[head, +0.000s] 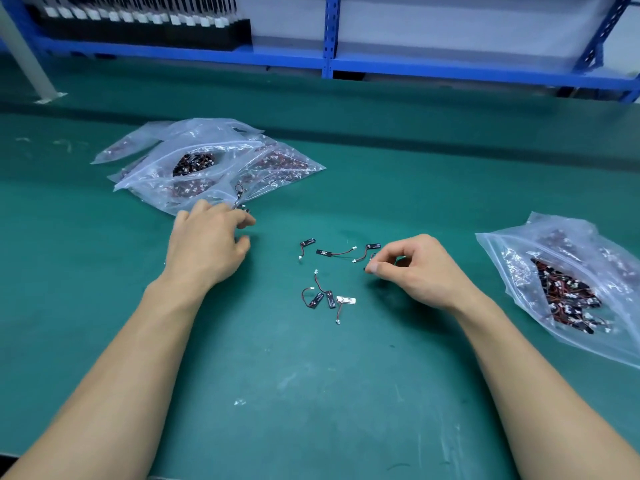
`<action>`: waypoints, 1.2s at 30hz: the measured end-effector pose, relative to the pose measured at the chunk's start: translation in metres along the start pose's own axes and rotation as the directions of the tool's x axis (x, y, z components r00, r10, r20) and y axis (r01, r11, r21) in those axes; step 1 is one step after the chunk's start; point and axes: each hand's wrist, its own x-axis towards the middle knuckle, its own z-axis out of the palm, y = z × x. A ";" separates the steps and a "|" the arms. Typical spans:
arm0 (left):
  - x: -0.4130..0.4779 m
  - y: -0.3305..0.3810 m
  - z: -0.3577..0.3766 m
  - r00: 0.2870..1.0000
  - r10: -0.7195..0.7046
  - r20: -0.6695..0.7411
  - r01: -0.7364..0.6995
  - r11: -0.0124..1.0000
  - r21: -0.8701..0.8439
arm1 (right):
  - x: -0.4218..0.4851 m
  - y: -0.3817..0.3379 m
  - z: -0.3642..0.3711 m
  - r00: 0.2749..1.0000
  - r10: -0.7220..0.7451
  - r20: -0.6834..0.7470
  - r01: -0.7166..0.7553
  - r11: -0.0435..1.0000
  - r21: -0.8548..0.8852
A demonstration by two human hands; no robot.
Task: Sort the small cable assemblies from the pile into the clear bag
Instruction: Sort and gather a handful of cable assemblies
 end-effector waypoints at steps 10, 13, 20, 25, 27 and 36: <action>-0.002 -0.006 -0.003 0.999 0.024 0.027 -0.020 0.991 -0.134 | 0.000 0.001 -0.002 0.999 0.006 -0.048 -0.006 1.000 0.005; -0.002 -0.010 -0.006 1.000 -0.013 0.019 0.014 0.996 -0.091 | 0.000 0.002 -0.002 0.998 -0.001 -0.061 0.001 1.000 0.002; 0.000 -0.007 0.000 0.995 -0.010 0.095 0.029 0.979 -0.200 | 0.001 0.003 -0.002 0.997 -0.001 -0.073 0.000 1.000 -0.009; 0.000 0.000 0.003 0.997 0.070 0.023 -0.061 0.961 -0.270 | 0.001 0.002 -0.001 0.995 -0.015 -0.099 0.014 1.000 -0.015; 0.000 0.001 0.003 0.995 0.089 -0.050 -0.100 0.936 -0.337 | 0.001 0.002 -0.001 0.994 -0.015 -0.107 0.013 1.000 -0.021; -0.002 0.023 0.004 0.974 0.054 -0.220 -0.190 0.721 -0.667 | 0.004 0.006 0.000 0.991 -0.010 -0.136 0.008 1.000 -0.014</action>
